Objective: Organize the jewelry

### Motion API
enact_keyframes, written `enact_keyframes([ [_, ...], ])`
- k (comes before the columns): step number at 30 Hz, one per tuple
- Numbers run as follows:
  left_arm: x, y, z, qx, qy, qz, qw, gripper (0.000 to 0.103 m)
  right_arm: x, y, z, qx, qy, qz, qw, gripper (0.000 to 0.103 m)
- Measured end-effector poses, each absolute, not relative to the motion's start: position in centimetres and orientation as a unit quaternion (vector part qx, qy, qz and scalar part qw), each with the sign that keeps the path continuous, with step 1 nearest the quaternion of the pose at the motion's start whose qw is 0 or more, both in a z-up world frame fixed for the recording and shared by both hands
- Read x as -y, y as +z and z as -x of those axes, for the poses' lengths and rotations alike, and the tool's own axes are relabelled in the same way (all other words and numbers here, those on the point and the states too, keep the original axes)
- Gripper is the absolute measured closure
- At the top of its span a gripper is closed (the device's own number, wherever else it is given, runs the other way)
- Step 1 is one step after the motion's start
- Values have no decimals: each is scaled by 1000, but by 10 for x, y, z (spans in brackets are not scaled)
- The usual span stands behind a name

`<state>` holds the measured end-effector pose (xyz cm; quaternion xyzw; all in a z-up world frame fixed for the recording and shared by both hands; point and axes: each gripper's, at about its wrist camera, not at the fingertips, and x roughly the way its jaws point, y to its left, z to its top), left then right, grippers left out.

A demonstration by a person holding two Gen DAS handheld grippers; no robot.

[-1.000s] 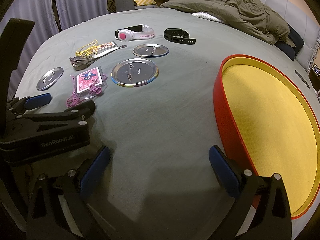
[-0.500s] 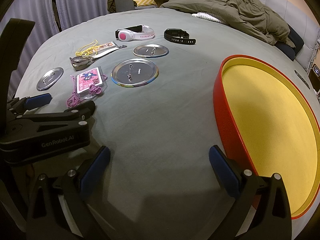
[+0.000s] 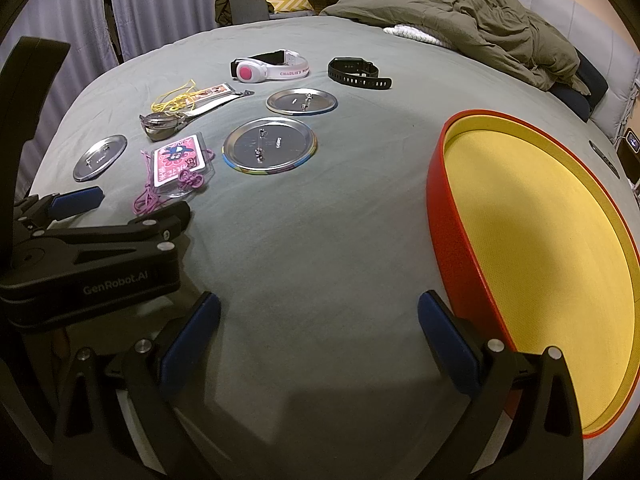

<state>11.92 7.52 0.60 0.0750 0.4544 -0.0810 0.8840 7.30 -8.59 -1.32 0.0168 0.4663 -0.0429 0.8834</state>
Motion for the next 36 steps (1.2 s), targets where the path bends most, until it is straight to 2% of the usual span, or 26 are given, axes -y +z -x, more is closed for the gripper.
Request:
enact_keyframes([
  [36,-75,6,-118,-452,-80,-74,885,5,86,-13,-72,-466,-43,-16,884,7],
])
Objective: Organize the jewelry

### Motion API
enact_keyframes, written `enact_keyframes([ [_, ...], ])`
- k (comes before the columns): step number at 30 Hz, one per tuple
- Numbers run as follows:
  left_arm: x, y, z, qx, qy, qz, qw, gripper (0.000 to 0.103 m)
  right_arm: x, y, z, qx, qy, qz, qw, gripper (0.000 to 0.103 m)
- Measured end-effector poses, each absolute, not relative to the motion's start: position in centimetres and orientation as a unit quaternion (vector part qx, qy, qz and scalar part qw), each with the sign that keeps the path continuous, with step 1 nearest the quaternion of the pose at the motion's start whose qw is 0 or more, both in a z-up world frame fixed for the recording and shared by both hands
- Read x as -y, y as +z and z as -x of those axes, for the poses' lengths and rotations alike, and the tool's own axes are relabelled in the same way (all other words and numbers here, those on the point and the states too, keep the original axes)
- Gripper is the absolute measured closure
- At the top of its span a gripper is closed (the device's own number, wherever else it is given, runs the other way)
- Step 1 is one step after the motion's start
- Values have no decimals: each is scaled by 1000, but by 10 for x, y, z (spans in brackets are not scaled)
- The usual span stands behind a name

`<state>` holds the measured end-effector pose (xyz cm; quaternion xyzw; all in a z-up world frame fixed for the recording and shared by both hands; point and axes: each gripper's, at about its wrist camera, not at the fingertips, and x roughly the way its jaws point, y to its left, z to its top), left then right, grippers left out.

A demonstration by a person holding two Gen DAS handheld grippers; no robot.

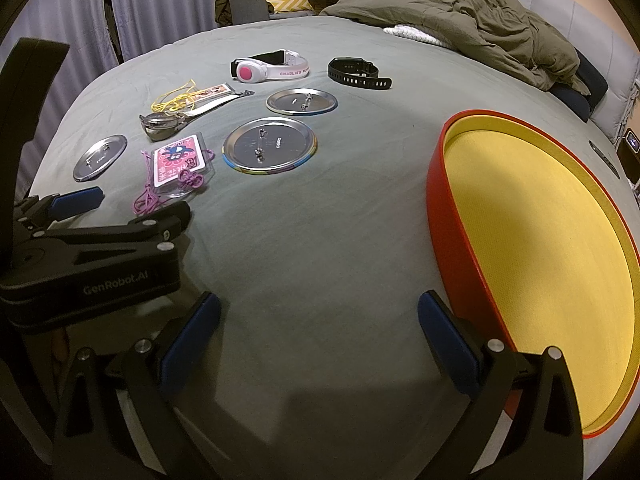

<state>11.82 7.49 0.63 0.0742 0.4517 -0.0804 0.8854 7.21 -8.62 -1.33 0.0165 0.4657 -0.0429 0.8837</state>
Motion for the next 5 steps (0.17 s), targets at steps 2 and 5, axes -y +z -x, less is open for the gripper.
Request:
enact_keyframes([
  [2,-75,6,-119,-452,-81,-74,885,5,86,-14,-73,-466,-43,-16,884,7],
  [5,-75,6,-118,-452,-81,-74,886,5,86,-14,-73,-466,-43,-16,884,7],
])
